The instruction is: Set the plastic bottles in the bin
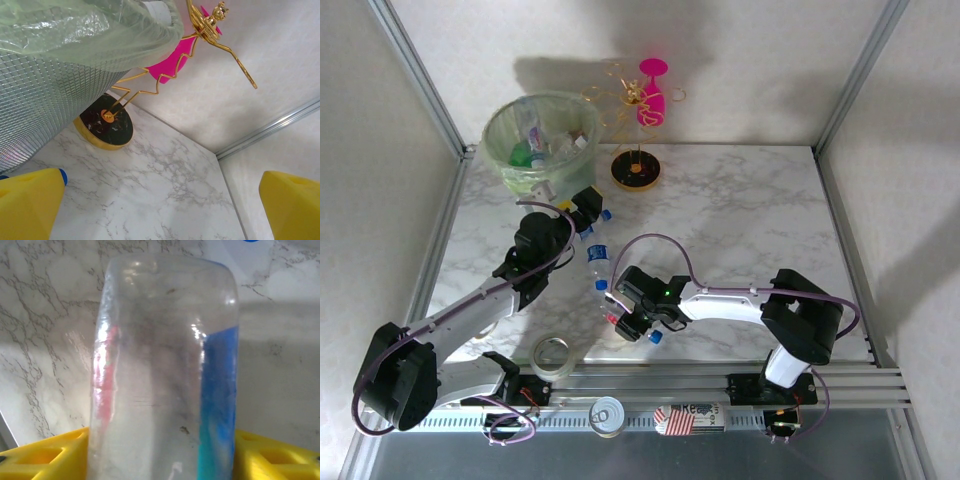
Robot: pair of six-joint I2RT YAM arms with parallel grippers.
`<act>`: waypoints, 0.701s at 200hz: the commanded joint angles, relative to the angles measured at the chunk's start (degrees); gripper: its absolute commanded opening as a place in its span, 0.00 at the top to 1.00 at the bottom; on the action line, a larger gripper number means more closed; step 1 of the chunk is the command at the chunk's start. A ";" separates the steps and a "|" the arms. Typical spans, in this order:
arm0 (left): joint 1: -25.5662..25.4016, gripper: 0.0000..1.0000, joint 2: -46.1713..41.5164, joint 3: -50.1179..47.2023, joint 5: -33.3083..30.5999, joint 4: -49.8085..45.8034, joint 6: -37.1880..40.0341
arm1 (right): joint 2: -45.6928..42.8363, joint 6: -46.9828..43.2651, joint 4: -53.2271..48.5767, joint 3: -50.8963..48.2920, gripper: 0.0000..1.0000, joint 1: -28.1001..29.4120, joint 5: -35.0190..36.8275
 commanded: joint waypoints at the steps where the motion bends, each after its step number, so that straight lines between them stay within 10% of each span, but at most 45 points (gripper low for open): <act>1: -0.44 0.00 -0.30 -0.16 0.38 2.69 -0.84 | 0.79 -0.81 -0.54 0.09 0.42 0.65 0.88; 140: -4.09 0.00 0.38 4.31 3.37 2.55 -1.37 | -19.67 2.53 23.88 -3.76 0.55 -16.29 -0.96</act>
